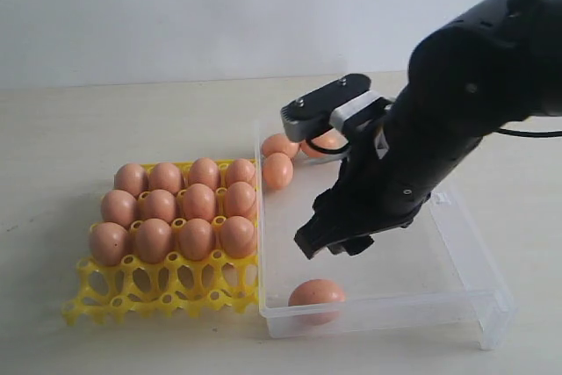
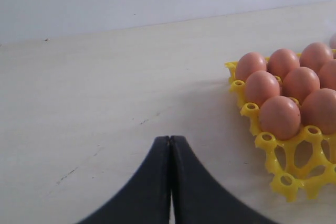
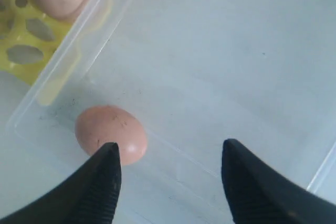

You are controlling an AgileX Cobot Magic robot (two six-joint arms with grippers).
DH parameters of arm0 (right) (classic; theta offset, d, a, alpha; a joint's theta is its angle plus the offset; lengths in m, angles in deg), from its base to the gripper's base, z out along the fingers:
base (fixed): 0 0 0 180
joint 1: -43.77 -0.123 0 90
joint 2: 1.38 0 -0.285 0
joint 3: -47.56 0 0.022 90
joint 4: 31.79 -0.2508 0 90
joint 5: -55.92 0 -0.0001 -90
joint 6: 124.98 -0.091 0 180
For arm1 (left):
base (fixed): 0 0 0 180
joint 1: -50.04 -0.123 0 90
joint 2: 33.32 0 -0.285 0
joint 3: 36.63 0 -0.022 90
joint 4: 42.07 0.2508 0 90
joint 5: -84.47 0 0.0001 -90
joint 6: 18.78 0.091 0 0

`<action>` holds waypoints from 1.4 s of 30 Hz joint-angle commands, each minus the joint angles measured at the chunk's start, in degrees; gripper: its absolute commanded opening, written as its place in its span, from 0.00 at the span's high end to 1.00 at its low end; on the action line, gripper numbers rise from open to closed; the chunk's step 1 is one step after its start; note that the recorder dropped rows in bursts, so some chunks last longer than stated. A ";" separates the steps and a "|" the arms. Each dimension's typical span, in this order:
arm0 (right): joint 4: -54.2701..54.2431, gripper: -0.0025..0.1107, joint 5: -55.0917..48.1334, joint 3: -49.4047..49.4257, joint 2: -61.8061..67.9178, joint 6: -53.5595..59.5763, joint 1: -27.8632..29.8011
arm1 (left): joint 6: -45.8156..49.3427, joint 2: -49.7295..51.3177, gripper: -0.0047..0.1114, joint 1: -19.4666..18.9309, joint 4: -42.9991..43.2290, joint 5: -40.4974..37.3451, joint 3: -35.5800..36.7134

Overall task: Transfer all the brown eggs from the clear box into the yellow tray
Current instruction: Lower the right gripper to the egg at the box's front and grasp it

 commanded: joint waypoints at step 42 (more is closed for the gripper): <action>-10.65 0.56 -9.03 -10.86 16.23 48.83 -0.52 | -0.17 -0.32 0.96 0.08 -0.21 0.45 -0.30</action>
